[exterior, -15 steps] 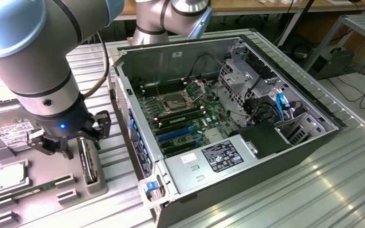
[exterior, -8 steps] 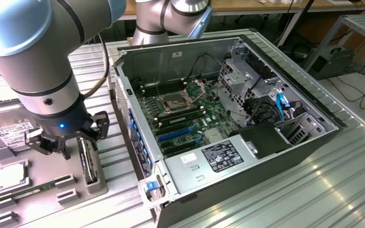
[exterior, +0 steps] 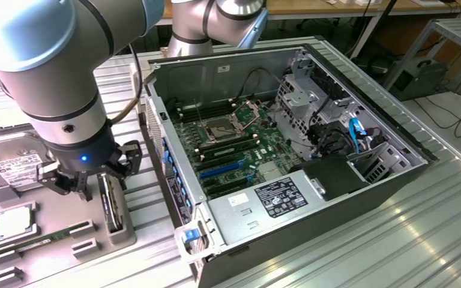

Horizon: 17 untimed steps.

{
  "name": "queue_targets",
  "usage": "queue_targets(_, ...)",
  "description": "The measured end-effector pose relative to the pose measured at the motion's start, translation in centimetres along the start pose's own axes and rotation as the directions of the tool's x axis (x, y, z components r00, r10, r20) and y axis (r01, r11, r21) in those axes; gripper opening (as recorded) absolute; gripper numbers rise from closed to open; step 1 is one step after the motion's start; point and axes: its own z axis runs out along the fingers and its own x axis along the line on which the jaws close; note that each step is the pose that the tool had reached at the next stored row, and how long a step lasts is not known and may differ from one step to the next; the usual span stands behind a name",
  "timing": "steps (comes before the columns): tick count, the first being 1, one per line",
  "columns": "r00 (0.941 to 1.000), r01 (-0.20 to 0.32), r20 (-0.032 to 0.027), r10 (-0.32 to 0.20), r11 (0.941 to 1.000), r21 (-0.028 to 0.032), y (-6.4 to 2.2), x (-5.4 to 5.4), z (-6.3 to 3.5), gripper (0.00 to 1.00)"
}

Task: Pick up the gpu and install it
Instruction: 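Pick up the gpu and move the gpu toward the slot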

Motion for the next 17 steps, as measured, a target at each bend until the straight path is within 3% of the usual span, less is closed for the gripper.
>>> queue_targets(13, 1.0, 0.0, 0.005, 0.0, 1.0, -0.0031, -0.02, 0.53, 0.51, 0.6)
queue_targets(17, 0.9999, 0.0, 0.012, 0.0, 1.0, -0.0035, -0.02, 0.54, 0.65, 0.58)
